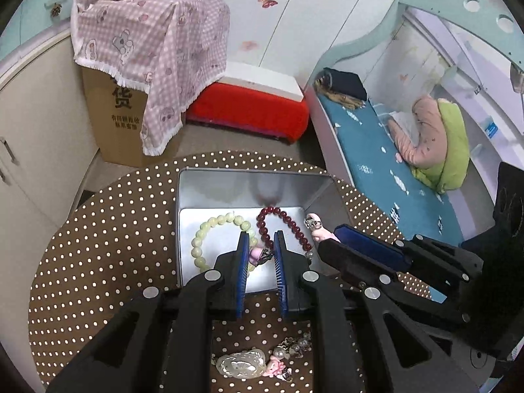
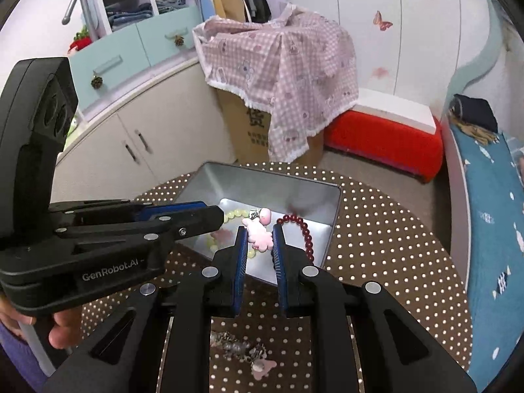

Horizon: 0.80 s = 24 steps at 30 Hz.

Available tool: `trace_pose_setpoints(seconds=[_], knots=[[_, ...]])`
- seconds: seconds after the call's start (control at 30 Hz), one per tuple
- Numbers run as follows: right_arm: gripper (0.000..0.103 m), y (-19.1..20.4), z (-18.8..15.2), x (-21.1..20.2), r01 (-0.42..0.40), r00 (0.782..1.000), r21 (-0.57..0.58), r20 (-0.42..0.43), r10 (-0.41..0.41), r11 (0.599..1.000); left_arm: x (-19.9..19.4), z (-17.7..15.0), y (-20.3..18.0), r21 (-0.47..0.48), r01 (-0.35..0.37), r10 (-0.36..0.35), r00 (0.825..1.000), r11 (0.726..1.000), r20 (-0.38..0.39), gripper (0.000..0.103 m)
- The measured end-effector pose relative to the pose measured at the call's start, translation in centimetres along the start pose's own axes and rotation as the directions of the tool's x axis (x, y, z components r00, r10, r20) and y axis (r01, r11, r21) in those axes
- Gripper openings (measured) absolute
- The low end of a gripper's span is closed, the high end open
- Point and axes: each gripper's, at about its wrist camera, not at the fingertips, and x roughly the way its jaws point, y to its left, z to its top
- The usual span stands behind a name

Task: Organize jewelry
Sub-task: 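Carry both pink charms into the tin box and open both tools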

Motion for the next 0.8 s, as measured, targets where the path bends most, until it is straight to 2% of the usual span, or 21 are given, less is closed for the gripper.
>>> trace_pose_setpoints(seconds=[0.5,0.53,0.63,0.7,0.77,0.8], knots=[[0.017,-0.9,-0.6,1.5,-0.011,0.999,0.040,-0.031,0.013,0.999,-0.2,-0.8,0.0,0.000,-0.028,0.028,1.000,1.000,0.004,0.015],[0.017,-0.9,-0.6,1.5,-0.011,0.999,0.044,-0.037,0.013,0.999,-0.4,-0.8,0.0,-0.002,-0.029,0.029,1.000,1.000,0.003,0.016],[0.018,-1.0,-0.6,1.2,-0.007,1.000,0.052,-0.022,0.008,0.999,-1.1,-1.1,-0.1,-0.004,-0.040,0.040,0.999,0.999,0.019,0.029],[0.018,-1.1,-0.6,0.8,-0.010,1.000,0.061,-0.011,0.011,0.998,-1.6,-1.3,-0.2,-0.003,-0.042,0.042,0.999,0.999,0.028,0.032],[0.019,-1.0,-0.7,0.2,-0.008,1.000,0.067,-0.004,0.008,0.998,-2.3,-1.5,-0.3,-0.006,-0.048,0.048,0.998,0.999,0.044,0.041],[0.022,-1.0,-0.8,-0.1,-0.007,1.000,0.069,0.003,0.006,0.998,-2.8,-1.6,-0.3,-0.008,-0.051,0.051,0.997,0.999,0.056,0.043]])
